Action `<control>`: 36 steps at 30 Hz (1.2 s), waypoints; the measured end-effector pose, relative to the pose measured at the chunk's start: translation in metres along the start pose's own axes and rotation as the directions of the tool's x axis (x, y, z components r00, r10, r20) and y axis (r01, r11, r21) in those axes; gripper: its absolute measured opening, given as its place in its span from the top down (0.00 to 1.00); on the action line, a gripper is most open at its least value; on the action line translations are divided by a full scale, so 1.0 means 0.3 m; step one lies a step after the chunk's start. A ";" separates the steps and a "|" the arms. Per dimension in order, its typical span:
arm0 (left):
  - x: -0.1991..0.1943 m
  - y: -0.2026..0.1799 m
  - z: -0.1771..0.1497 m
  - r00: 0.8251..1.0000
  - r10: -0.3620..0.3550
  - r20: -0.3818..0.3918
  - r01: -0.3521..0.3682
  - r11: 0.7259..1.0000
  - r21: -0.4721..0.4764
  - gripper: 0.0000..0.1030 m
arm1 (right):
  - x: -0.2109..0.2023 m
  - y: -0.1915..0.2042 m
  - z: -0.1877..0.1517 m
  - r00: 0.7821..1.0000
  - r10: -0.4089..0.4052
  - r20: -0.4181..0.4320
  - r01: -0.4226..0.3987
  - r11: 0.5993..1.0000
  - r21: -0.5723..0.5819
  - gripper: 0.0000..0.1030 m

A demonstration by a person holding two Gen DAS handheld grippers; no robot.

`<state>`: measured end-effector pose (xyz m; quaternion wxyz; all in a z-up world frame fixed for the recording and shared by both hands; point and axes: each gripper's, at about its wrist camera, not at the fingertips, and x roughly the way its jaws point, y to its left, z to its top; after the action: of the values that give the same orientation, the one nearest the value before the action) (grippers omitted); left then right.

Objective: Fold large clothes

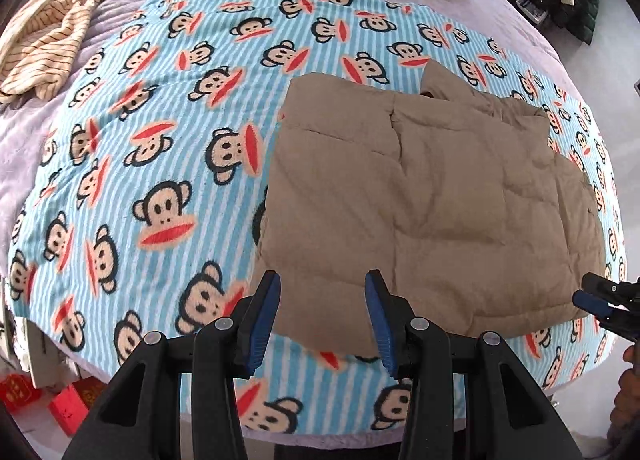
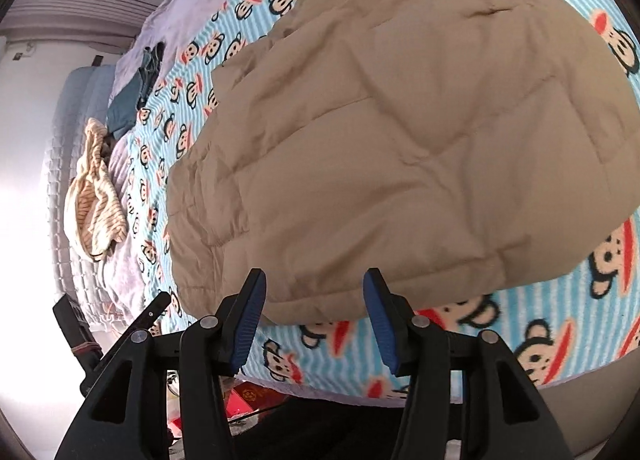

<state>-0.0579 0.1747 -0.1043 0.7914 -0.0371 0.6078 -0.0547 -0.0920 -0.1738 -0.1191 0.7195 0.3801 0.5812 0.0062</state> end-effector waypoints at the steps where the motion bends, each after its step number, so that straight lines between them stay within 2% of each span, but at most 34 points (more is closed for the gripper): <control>1: 0.005 0.003 0.005 1.000 -0.002 -0.003 0.002 1.000 -0.002 0.32 | 0.005 0.008 0.002 1.000 -0.006 0.002 0.006 1.000 0.005 0.46; 2: 0.011 0.013 0.017 1.000 -0.004 -0.001 0.004 1.000 -0.004 0.13 | 0.009 0.014 0.003 1.000 -0.013 0.005 0.013 1.000 0.012 0.45; 3: 0.011 0.016 0.024 1.000 -0.007 0.006 0.007 1.000 -0.001 0.11 | 0.013 0.017 0.004 1.000 -0.019 0.007 0.019 1.000 0.019 0.45; 6: 0.037 0.025 0.055 1.000 -0.022 -0.008 0.022 0.999 0.026 0.11 | 0.023 0.019 0.000 0.999 -0.040 0.005 0.040 0.998 0.039 0.44; 14: 0.126 0.081 0.114 0.998 -0.027 -0.053 0.028 1.000 0.009 0.11 | 0.061 0.033 -0.018 0.995 -0.095 -0.017 0.096 0.993 0.071 0.44; 16: 0.139 0.097 0.128 0.998 -0.033 -0.052 0.033 0.999 0.007 0.11 | 0.072 0.042 -0.019 0.994 -0.108 -0.021 0.109 0.991 0.071 0.42; 17: 0.145 0.102 0.136 0.998 -0.034 -0.049 0.034 0.999 0.008 0.11 | 0.075 0.048 -0.020 0.993 -0.120 -0.017 0.121 0.990 0.073 0.37; 18: 0.150 0.107 0.142 0.998 -0.033 -0.046 0.034 0.999 0.009 0.08 | 0.078 0.054 -0.019 0.992 -0.129 -0.016 0.130 0.989 0.070 0.32; 19: 0.156 0.112 0.149 0.999 -0.031 -0.044 0.032 0.999 0.010 0.01 | 0.081 0.060 -0.017 0.991 -0.136 -0.017 0.137 0.988 0.065 0.30; 23: 0.179 0.126 0.171 0.999 -0.029 -0.042 0.030 0.999 0.013 0.00 | 0.094 0.076 -0.011 0.987 -0.158 -0.026 0.159 0.985 0.058 0.22; 27: 0.215 0.147 0.188 0.994 -0.077 -0.074 0.077 0.997 -0.004 0.00 | 0.108 0.085 -0.008 0.983 -0.182 -0.035 0.184 0.981 0.059 0.19; 31: 0.257 0.185 0.207 0.995 -0.061 -0.077 0.060 0.998 -0.016 0.00 | 0.106 0.108 -0.016 0.976 -0.220 -0.004 0.220 0.975 0.042 0.17; 33: 0.292 0.224 0.220 0.990 -0.104 -0.095 0.099 0.994 -0.055 0.00 | 0.106 0.121 -0.017 0.973 -0.231 -0.002 0.231 0.973 0.022 0.17; 36: 0.350 0.259 0.235 0.960 -0.244 -0.133 0.233 0.968 -0.093 0.00 | 0.109 0.130 -0.019 0.970 -0.241 -0.020 0.241 0.970 -0.002 0.17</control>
<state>0.0403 0.2372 -0.1963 0.7310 -0.1365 0.6560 -0.1290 -0.0692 -0.1282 -0.1250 0.7090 0.3066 0.6303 -0.0774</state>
